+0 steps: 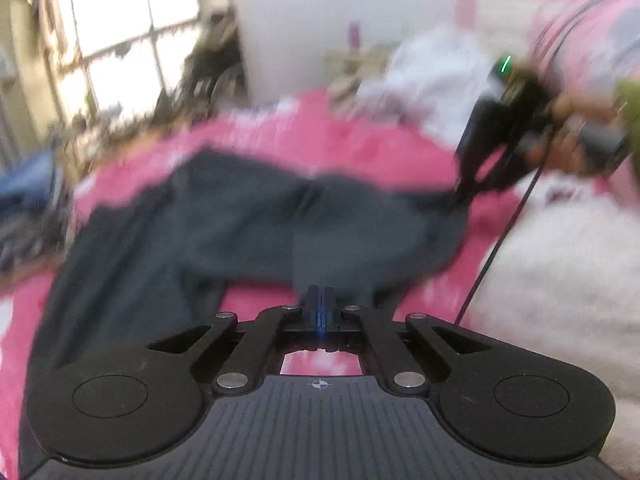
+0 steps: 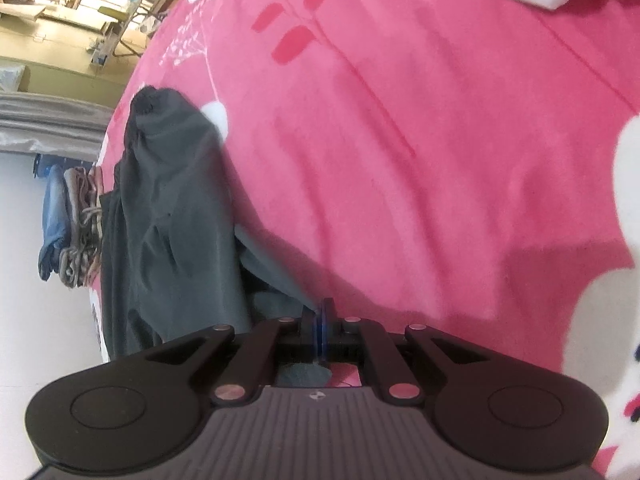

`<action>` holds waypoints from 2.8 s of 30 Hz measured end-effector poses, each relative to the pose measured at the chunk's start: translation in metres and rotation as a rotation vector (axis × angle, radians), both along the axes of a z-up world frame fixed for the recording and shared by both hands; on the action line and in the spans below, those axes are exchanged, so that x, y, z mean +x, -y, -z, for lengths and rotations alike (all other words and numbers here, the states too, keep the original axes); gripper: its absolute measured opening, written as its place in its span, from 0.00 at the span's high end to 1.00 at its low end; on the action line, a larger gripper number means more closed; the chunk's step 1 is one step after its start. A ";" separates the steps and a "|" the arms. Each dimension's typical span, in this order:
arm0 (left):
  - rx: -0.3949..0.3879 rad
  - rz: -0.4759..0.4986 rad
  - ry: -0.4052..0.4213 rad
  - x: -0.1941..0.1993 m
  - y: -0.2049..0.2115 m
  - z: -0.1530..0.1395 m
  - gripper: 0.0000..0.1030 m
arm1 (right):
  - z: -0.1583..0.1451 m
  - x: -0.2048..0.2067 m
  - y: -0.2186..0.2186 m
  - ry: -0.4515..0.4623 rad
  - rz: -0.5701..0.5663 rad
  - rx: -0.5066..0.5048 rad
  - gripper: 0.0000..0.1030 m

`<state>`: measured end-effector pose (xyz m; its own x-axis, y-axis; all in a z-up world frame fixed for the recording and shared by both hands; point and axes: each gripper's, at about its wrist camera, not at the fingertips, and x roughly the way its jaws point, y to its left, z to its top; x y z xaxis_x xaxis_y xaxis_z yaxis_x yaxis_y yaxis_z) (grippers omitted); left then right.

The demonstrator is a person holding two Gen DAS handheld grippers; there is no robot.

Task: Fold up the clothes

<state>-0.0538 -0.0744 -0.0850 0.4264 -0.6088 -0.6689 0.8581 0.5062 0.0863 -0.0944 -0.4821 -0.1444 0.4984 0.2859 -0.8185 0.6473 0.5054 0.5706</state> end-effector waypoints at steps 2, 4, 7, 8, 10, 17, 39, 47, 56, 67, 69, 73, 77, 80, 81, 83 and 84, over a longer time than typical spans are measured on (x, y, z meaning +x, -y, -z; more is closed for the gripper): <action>0.011 -0.026 -0.069 0.007 0.001 0.009 0.99 | -0.010 0.002 -0.005 -0.003 -0.044 -0.077 0.90; 0.000 -0.061 -0.142 0.015 0.001 0.015 0.95 | -0.034 0.004 -0.018 0.025 -0.131 -0.240 0.83; -0.027 -0.094 -0.235 0.028 0.000 0.022 0.88 | -0.072 0.013 -0.052 0.131 -0.331 -0.451 0.82; -0.034 -0.092 -0.256 0.030 0.001 0.023 0.86 | -0.082 0.017 -0.069 0.180 -0.428 -0.500 0.80; -0.049 -0.086 -0.297 0.035 0.003 0.027 0.79 | -0.093 0.027 -0.109 0.266 -0.654 -0.586 0.67; -0.109 -0.110 -0.418 0.047 0.007 0.040 0.64 | -0.059 0.050 -0.225 0.299 -1.343 -0.866 0.56; -0.097 -0.103 -0.305 0.047 0.070 0.040 0.73 | -0.066 0.033 -0.140 0.288 -0.727 -0.665 0.95; -0.086 -0.131 -0.063 0.015 0.050 0.000 1.00 | -0.074 0.024 -0.140 0.305 -0.742 -0.714 0.95; 0.079 -0.107 -0.065 -0.004 0.030 0.012 1.00 | -0.064 0.029 -0.171 0.278 -0.966 -0.786 0.95; -0.023 -0.030 -0.433 0.023 -0.009 0.027 0.79 | -0.072 0.025 -0.130 0.176 -0.903 -0.634 0.53; -0.070 -0.048 -0.468 0.033 -0.020 0.022 0.77 | -0.084 0.013 -0.105 0.200 -0.821 -0.570 0.49; -0.157 -0.136 -0.573 0.058 -0.030 0.020 0.75 | -0.087 0.000 -0.048 0.196 -0.573 -0.455 0.49; -0.163 -0.216 -0.622 0.078 -0.012 0.035 0.75 | -0.068 -0.003 -0.017 0.188 -0.429 -0.354 0.49; -0.111 -0.265 -0.603 0.086 0.009 0.049 0.75 | -0.055 0.003 -0.025 0.188 -0.462 -0.366 0.51; -0.095 -0.277 -0.596 0.088 0.015 0.053 0.75 | -0.052 0.005 -0.029 0.195 -0.481 -0.376 0.53; -0.070 -0.296 -0.586 0.090 0.026 0.059 0.75 | -0.050 0.006 -0.037 0.206 -0.527 -0.415 0.56; -0.059 -0.304 -0.583 0.091 0.029 0.062 0.75 | -0.050 0.005 -0.041 0.213 -0.556 -0.435 0.57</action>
<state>0.0374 -0.1039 -0.1470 0.1628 -0.5615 -0.8113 0.5737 0.7229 -0.3851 -0.0890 -0.4413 -0.0947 0.5353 0.2147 -0.8169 0.1266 0.9358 0.3289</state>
